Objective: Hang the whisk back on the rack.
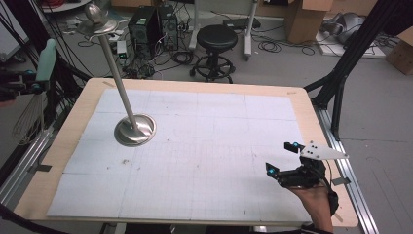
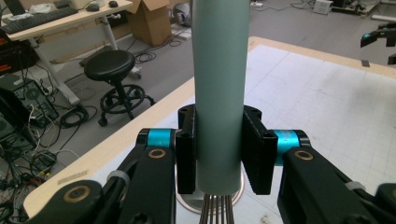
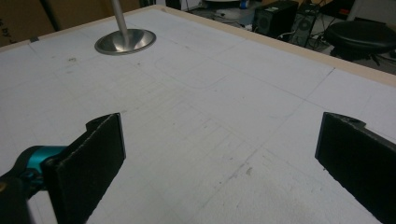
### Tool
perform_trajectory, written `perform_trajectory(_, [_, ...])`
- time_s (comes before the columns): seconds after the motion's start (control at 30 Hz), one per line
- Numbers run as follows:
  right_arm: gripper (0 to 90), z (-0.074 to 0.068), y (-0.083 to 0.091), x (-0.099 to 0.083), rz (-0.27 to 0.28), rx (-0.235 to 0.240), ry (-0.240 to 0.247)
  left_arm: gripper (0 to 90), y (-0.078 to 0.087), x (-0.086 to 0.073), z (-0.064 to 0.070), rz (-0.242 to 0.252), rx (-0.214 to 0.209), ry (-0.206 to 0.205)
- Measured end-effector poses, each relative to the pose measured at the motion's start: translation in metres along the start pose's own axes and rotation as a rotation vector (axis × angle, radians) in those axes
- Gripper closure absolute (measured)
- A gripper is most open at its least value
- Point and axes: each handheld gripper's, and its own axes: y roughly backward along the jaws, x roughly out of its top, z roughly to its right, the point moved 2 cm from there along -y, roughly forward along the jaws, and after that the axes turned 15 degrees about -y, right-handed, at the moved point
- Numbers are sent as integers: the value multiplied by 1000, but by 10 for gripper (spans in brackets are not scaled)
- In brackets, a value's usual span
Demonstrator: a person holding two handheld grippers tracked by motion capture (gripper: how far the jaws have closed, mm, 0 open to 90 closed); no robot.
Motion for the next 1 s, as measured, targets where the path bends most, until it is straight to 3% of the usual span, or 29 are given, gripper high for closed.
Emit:
perform_trajectory(0.3, [6,1,1,0,3,-3,-4,694,1,7,-16,-18,25,10])
perform_trajectory(1.0, [6,2,0,-2,-2,5,-10,694,-30,15,-26,-19,61,23])
